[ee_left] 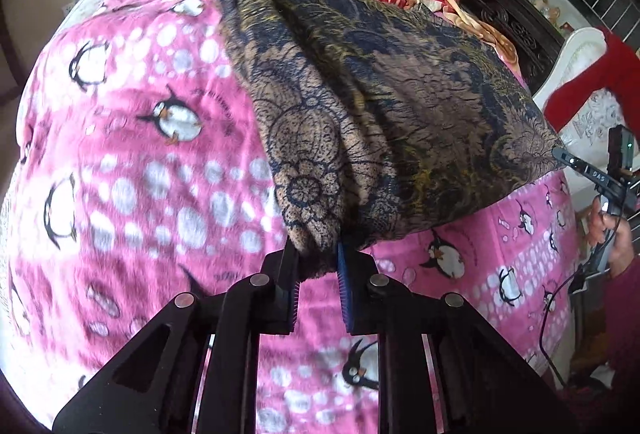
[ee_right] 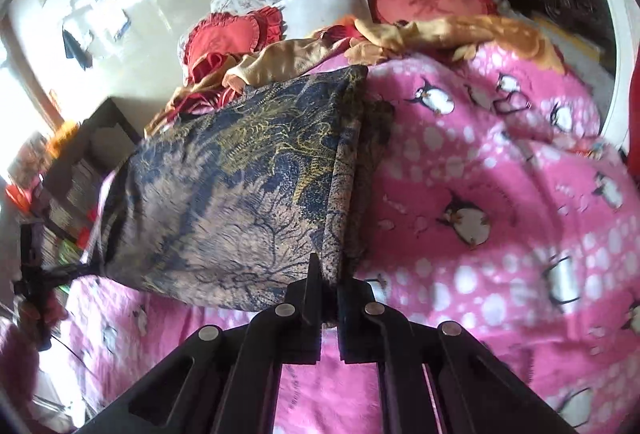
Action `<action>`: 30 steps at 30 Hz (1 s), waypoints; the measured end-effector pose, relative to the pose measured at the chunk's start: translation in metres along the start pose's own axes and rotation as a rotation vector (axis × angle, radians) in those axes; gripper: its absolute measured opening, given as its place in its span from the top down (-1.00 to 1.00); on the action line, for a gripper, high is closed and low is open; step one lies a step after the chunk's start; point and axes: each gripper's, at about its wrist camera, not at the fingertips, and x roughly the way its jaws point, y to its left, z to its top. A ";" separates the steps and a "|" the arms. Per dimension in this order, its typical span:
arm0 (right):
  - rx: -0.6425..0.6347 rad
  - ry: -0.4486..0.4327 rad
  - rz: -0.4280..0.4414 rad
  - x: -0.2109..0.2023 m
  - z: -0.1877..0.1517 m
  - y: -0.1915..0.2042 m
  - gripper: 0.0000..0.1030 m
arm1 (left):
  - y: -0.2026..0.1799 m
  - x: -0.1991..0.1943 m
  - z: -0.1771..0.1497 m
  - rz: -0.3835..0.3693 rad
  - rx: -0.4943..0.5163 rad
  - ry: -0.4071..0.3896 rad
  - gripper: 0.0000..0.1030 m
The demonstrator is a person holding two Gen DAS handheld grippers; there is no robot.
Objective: Fold small clothes
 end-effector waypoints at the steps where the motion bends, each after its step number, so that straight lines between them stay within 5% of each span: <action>1: 0.006 0.006 -0.011 0.002 -0.003 -0.004 0.91 | 0.004 0.005 -0.004 0.004 -0.008 0.006 0.71; 4: 0.076 0.044 -0.034 0.018 -0.015 -0.022 0.91 | 0.018 0.022 -0.013 0.017 -0.055 0.056 0.76; 10: 0.101 0.008 -0.037 0.007 -0.008 -0.029 0.92 | 0.016 0.002 0.000 0.035 0.001 0.007 0.80; 15: 0.115 0.100 -0.064 0.033 -0.021 -0.034 0.92 | 0.018 0.008 -0.012 0.034 -0.010 0.053 0.80; 17: 0.126 0.066 -0.093 0.023 -0.019 -0.036 0.80 | 0.017 -0.001 -0.012 0.036 -0.024 0.048 0.80; 20: 0.112 -0.012 -0.104 -0.001 -0.006 -0.025 0.26 | 0.017 -0.018 -0.006 0.044 -0.048 0.001 0.78; 25: 0.036 -0.073 -0.051 0.008 0.038 0.015 0.12 | 0.010 -0.023 0.021 0.044 -0.114 -0.116 0.01; 30: -0.019 -0.067 -0.065 0.064 0.080 0.051 0.12 | 0.006 0.017 0.051 0.213 -0.140 -0.128 -0.01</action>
